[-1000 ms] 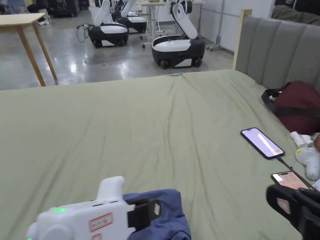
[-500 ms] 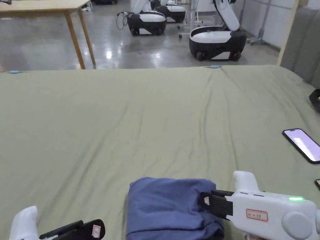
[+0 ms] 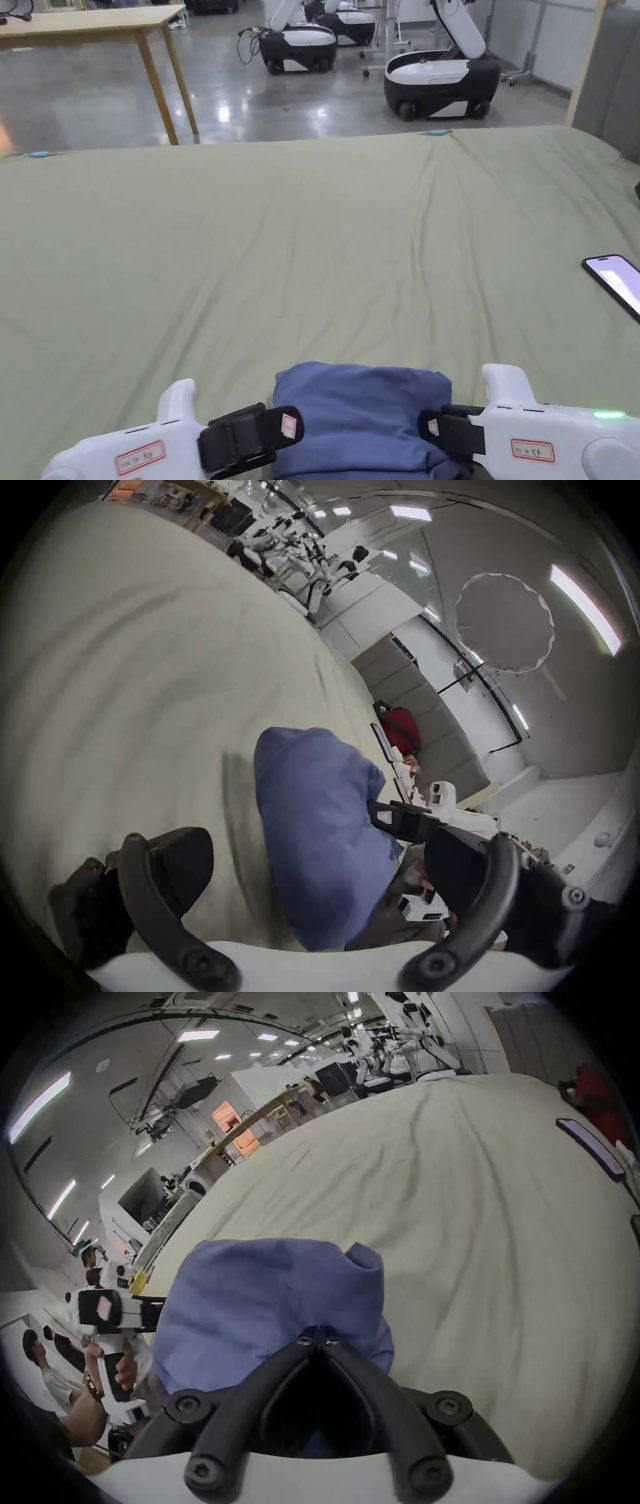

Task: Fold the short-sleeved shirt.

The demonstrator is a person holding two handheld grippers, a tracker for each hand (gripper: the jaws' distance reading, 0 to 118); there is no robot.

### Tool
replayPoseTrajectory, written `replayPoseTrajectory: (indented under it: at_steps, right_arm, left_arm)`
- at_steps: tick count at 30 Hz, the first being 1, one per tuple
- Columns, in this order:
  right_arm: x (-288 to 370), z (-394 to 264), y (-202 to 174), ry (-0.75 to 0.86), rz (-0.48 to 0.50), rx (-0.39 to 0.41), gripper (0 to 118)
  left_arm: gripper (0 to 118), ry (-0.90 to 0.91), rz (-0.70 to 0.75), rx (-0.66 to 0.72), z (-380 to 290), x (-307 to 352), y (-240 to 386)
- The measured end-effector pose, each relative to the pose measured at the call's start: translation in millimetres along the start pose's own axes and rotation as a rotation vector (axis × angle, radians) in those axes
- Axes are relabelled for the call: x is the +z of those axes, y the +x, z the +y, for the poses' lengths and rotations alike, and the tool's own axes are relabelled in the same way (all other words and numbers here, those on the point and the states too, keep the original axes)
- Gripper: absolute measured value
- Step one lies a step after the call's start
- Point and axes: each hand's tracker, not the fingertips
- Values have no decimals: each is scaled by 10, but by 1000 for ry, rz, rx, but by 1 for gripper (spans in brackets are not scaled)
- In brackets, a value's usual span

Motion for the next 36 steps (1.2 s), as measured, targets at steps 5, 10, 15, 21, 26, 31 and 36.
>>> replayPoseTrajectory:
  at_steps: [5, 10, 15, 21, 26, 31, 36]
  right_arm:
    - [-7, -8, 19, 3, 11, -13, 1]
    - [-15, -8, 21, 1, 15, -16, 1]
    - [-23, -14, 23, 5, 16, -24, 1]
    - [19, 4, -75, 44, 29, -20, 1]
    - [124, 86, -370, 75, 41, 29, 1]
    - [125, 119, -681, 120, 63, 18, 1]
    - [-20, 119, -893, 116, 45, 3, 1]
  left_arm:
    - [118, 0, -48, -12, -62, -327, 37]
    - [111, -34, -78, -19, -43, -540, 127]
    - [32, -33, 7, -32, -48, -563, 60]
    - [30, -53, -57, 26, 65, -454, -25]
    - [29, -74, -40, -21, 501, 296, -371]
    - [29, 19, 72, 4, 944, 1603, -1163]
    - [29, 133, 133, 50, 1269, 2894, -2110]
